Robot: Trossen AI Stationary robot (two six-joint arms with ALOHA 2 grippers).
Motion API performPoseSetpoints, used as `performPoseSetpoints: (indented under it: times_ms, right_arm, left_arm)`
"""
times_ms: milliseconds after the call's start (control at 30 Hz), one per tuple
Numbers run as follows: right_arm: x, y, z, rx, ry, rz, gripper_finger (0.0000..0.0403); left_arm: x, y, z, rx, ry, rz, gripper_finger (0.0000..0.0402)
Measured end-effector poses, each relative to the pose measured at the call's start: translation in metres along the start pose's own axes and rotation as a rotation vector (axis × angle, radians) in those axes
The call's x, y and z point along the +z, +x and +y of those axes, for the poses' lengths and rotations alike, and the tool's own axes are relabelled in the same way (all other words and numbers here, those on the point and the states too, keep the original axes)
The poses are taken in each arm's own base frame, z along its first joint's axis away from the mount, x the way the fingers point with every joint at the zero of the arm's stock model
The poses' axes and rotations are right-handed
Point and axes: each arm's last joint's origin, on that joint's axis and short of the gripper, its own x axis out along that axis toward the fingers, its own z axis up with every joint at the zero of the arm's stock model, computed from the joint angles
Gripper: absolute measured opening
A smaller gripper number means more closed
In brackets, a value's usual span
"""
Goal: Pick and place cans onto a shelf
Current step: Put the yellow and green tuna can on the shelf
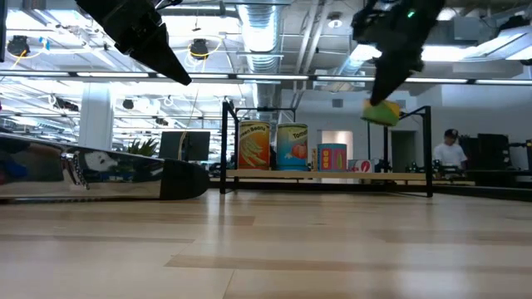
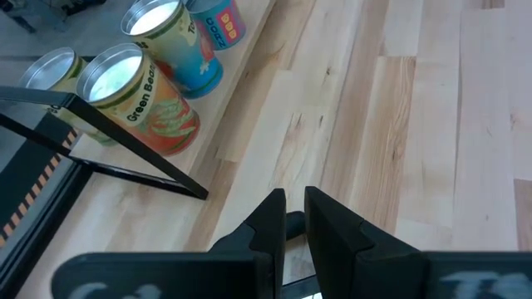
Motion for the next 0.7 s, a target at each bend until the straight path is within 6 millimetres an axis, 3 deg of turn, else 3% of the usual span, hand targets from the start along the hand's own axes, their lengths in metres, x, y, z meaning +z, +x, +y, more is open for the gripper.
performPoseSetpoints:
  times_ms: [200,333,467,700]
  right_arm:
    - [0.017,0.023,-0.047,-0.116,-0.048,0.045,0.0004]
    - [0.020,0.033,-0.067,-0.100,-0.042,0.081,0.0004]
    - [0.025,0.048,-0.072,-0.075,-0.052,0.062,0.0004]
    - [0.022,0.094,-0.073,-0.114,-0.123,0.211,0.0005]
  left_arm:
    - [0.000,0.000,0.000,0.000,0.001,0.001,0.0038]
    - [0.000,0.000,0.000,0.004,0.013,0.001,0.0038]
    - [0.000,0.000,0.000,0.011,0.044,-0.003,0.0038]
    - [0.000,0.000,0.000,0.008,0.036,-0.001,0.0038]
